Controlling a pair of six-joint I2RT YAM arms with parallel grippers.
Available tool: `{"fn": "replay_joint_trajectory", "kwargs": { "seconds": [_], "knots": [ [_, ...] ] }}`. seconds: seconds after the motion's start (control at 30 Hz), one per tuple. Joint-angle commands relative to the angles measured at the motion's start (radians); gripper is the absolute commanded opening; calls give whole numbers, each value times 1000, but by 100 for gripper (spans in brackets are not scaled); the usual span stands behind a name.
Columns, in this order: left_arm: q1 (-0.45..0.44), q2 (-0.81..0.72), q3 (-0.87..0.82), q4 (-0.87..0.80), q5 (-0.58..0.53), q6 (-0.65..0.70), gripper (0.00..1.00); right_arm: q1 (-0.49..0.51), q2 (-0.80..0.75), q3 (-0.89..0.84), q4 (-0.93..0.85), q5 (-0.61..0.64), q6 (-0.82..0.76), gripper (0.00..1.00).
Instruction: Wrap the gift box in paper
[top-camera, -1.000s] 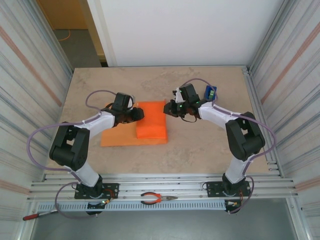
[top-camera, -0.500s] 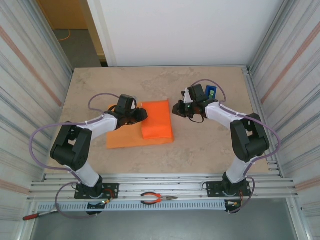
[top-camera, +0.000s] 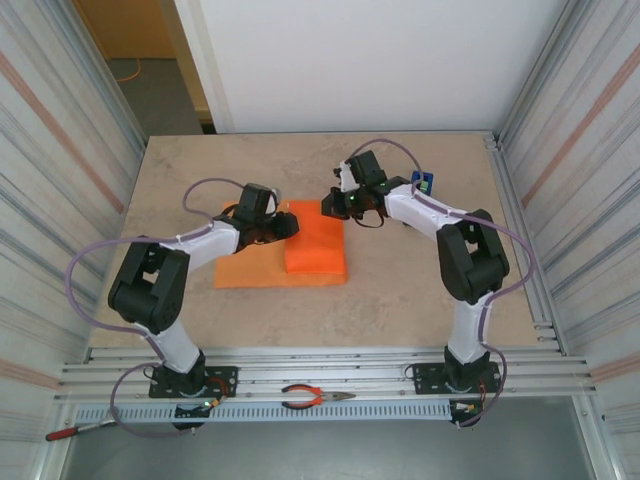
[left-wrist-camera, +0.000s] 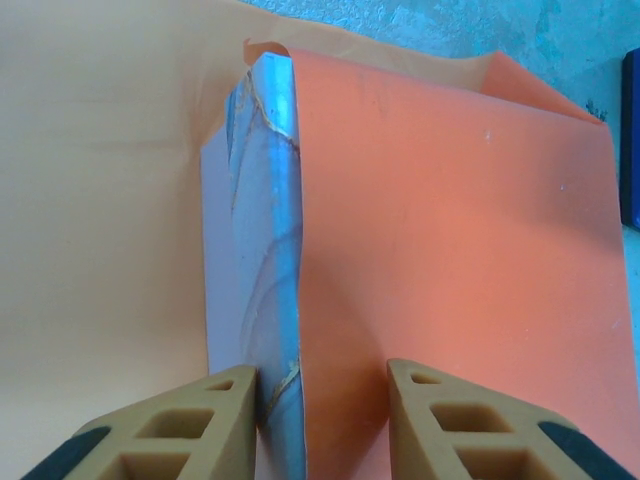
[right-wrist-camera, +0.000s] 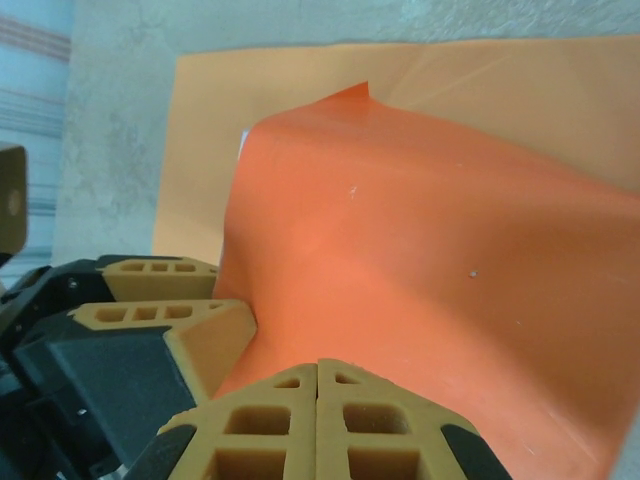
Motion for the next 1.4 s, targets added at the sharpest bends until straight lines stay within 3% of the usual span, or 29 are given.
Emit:
{"fn": "replay_joint_trajectory", "kwargs": {
  "seconds": [0.0,0.27,0.37,0.6,0.87,1.37],
  "knots": [
    [-8,48,-3,-113,-23,58,35,9,48,37,-55,-10,-32,0],
    [-3,42,12,-118,-5,58,35,4,94,-27,-43,14,-30,0],
    [24,-5,10,-127,27,56,40,-3,84,-67,-20,19,-17,0],
    [183,-217,-138,-111,53,-11,52,-7,78,-107,2,17,-9,0],
    [355,-332,-289,-215,-43,-91,63,1,84,-119,8,14,-10,0],
    [373,-365,-378,-223,-174,-94,70,1,80,-133,20,13,-7,0]
  ]
}}
